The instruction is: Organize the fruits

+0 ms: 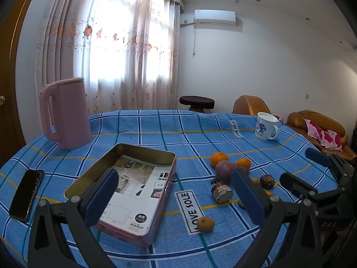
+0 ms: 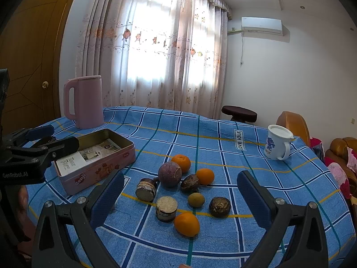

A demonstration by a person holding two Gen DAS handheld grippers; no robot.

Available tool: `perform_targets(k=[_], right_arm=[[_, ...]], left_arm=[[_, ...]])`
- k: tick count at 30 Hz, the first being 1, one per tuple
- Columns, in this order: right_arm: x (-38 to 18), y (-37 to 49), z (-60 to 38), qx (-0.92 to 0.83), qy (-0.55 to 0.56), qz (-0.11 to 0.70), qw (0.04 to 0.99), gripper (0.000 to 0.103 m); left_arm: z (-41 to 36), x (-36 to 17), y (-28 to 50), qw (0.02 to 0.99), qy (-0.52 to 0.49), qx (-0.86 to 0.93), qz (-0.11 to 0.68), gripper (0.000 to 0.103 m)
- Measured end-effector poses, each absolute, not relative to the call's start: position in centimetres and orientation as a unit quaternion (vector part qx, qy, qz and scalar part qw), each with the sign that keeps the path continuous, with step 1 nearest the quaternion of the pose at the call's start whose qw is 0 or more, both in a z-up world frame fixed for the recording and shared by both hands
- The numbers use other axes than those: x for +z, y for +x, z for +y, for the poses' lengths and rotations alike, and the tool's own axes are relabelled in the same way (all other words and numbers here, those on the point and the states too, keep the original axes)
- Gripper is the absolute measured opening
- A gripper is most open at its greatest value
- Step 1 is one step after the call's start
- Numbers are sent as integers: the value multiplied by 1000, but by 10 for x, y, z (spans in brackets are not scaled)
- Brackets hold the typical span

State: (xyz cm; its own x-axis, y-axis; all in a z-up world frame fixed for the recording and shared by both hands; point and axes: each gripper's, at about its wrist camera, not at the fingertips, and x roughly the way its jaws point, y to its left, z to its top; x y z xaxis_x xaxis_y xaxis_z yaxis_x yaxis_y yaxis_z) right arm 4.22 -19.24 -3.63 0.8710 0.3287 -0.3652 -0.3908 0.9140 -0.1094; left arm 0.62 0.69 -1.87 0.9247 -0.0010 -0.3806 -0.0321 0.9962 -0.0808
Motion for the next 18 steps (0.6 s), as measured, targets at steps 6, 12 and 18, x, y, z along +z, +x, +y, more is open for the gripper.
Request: perform_targets(k=[6,12,18], right_arm=[[-36,42,-193,187,-90,173,963,102],[-38,44,-194,187,-90,179,962,102],[-47,48,-198,188,-90,189,960,102]], left_arm=[[7,-19,6,980,-42,8,194,103],[4,-25,7,979,-39,8,200,103],[-2,-33,11,977,-33,-1,212,103]])
